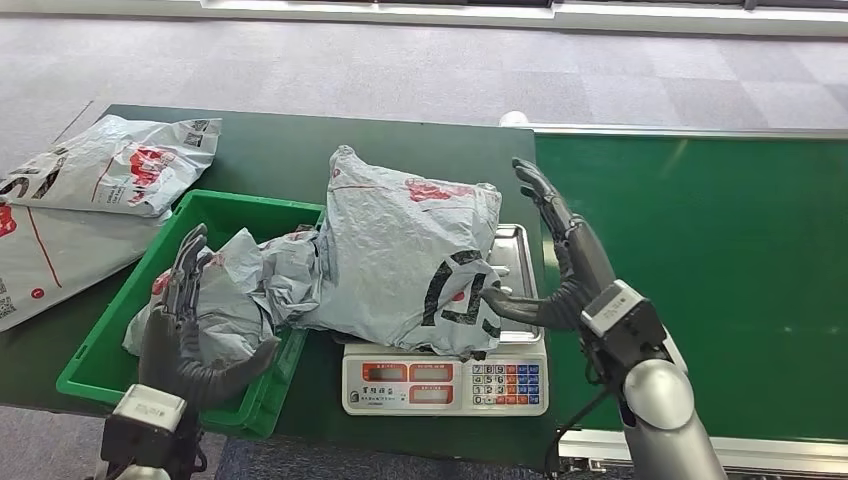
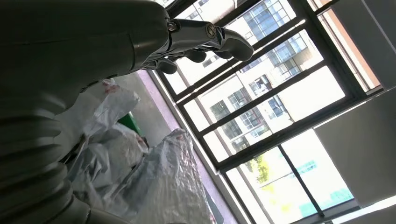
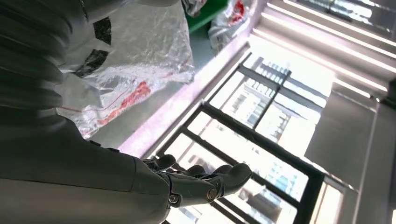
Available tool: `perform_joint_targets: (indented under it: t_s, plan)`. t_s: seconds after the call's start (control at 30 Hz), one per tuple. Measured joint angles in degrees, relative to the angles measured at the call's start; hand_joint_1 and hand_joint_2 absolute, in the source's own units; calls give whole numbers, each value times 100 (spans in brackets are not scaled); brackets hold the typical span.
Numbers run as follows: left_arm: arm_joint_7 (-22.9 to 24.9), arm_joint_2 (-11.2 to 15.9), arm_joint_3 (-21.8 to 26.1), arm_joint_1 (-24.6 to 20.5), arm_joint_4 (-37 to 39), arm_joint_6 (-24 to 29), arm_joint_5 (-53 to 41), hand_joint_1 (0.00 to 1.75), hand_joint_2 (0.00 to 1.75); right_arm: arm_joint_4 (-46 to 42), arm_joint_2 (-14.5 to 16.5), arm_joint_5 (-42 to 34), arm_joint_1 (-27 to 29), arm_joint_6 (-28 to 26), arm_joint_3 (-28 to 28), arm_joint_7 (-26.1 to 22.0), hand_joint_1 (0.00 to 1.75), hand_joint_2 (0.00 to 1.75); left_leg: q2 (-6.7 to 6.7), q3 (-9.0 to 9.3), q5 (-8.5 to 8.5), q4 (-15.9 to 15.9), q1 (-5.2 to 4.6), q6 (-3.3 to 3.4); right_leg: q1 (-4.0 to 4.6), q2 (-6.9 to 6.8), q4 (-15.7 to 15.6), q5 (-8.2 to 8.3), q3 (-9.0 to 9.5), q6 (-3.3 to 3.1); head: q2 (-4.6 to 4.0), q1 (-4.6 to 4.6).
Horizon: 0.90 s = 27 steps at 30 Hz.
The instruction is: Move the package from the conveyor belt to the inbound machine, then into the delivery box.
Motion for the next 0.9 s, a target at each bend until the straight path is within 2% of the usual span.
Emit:
perform_joint_targets:
  t_s: [0.07, 0.17, 0.47, 0.57, 0.6, 0.67, 0.77, 0.83, 0.9]
  plan:
    - [195, 89, -32, -450, 228, 74, -53, 0, 175, -363, 47, 14, 371, 58, -351, -115, 0, 175, 1, -2, 3, -2, 0, -2, 2, -1, 2, 4, 6, -5, 0, 0]
    - [276, 182, -77, -846, 456, 114, -57, 0, 175, -721, 107, 62, 716, 128, -690, -192, 0, 175, 36, 0, 3, -2, 0, -4, 3, 33, 4, 12, -4, -10, 0, 0]
    - [325, 305, -179, -1110, 670, 139, -60, 0, 175, -1047, 187, 156, 971, 129, -1046, -192, 0, 175, 43, 0, 3, -2, 0, -4, 3, 47, 4, 13, -16, -10, 0, -1]
    - [624, 323, -260, -1372, 837, 119, -143, 0, 175, -1112, 219, 235, 1205, -154, -1151, -239, 0, 175, 31, -1, 4, 0, 1, -3, 3, 31, 2, 11, -20, -7, 0, -1]
    - [814, 326, -310, -1534, 956, 72, -198, 0, 175, -1127, 244, 218, 1345, -411, -1210, -357, 0, 175, 22, -2, 5, 0, 1, -2, 3, 21, 2, 9, -17, -6, 0, -1]
    - [1212, 317, -431, -1893, 1262, -64, -349, 0, 175, -1151, 339, 66, 1655, -1279, -1349, -805, 0, 175, 11, -5, 6, 0, 1, -1, 1, 9, 2, 9, -9, -4, 0, -1]
    - [1680, 236, -710, -2372, 1793, -245, -668, 0, 175, -1236, 504, -422, 2094, -3021, -1496, -1512, 0, 175, 18, -5, 6, 0, -1, -1, -3, 19, 2, 10, -7, -4, 0, 1]
    - [1995, 163, -974, -2668, 2193, -358, -916, 0, 175, -1316, 534, -791, 2334, -4030, -1485, -1730, 0, 175, 25, -5, 5, 0, -6, 0, -9, 28, 2, 11, -9, -2, 0, 1]
    - [2282, 83, -1261, -2930, 2636, -442, -1161, 0, 175, -1365, 527, -1002, 2454, -4702, -1371, -1795, 0, 175, 32, -5, 4, 0, -9, 1, -12, 37, 2, 13, -11, 0, 0, 1]
